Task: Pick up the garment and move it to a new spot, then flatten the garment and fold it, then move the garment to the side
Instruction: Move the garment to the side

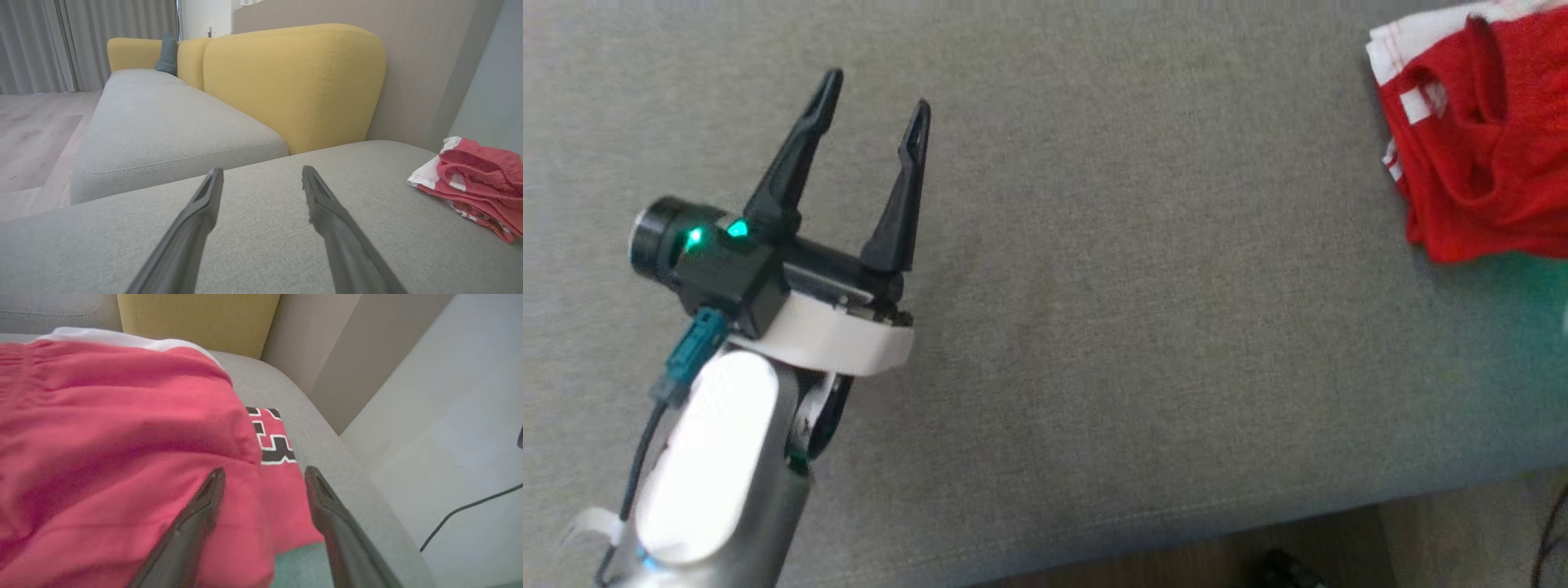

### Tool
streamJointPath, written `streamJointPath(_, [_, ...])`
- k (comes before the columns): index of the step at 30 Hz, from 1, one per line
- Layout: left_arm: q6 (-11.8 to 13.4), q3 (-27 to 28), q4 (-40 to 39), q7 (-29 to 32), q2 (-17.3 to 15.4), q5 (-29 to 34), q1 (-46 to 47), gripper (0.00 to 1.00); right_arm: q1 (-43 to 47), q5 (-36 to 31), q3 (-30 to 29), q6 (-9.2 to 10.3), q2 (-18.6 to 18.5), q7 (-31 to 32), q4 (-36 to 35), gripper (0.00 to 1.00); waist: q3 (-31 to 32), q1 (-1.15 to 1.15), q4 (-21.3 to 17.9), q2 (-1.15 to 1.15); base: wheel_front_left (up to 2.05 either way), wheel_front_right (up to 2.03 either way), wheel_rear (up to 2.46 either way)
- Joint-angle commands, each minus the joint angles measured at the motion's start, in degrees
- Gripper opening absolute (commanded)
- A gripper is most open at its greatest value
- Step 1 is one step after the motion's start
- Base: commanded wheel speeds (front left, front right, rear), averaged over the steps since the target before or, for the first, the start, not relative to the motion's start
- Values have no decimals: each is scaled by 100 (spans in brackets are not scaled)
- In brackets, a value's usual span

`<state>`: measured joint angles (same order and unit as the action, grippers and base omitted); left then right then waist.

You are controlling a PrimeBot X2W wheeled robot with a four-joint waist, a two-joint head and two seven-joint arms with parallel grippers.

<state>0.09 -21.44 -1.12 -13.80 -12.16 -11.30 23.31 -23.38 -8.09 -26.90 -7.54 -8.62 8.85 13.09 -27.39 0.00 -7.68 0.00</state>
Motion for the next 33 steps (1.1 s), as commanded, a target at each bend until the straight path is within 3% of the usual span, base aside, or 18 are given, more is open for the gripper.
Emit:
streamJointPath(1, [35, 190, -132, -52, -66, -26, -46, 100, 209, -20, 69, 5, 13, -126, -266, 100, 240, 0, 163, 0, 0, 0, 0])
streamJointPath(8, [284, 347, 168, -91, 58, -200, -560, 100, 1066, 292, 658, 5, 513, -718, -962, 100, 933, 0, 517, 0, 0, 0, 0])
streamJointPath(19, [660, 676, 366, -102, 23, -415, -1395, 100, 1781, 1274, 2151, 5, 572, -1039, -1369, 100, 1829, 0, 1106, 0, 0, 0, 0])
streamJointPath(25, [830, 830, 350, -10, -99, -471, -1712, 100, 1978, 1441, 2385, 5, 573, -1025, -1455, 100, 2132, 0, 1295, 0, 0, 0, 0])
streamJointPath(33, [785, 855, 358, 83, -182, -646, -2055, 100, 2356, 1500, 2399, 5, 574, -869, -1628, 100, 2500, 0, 1266, 0, 0, 0, 0])
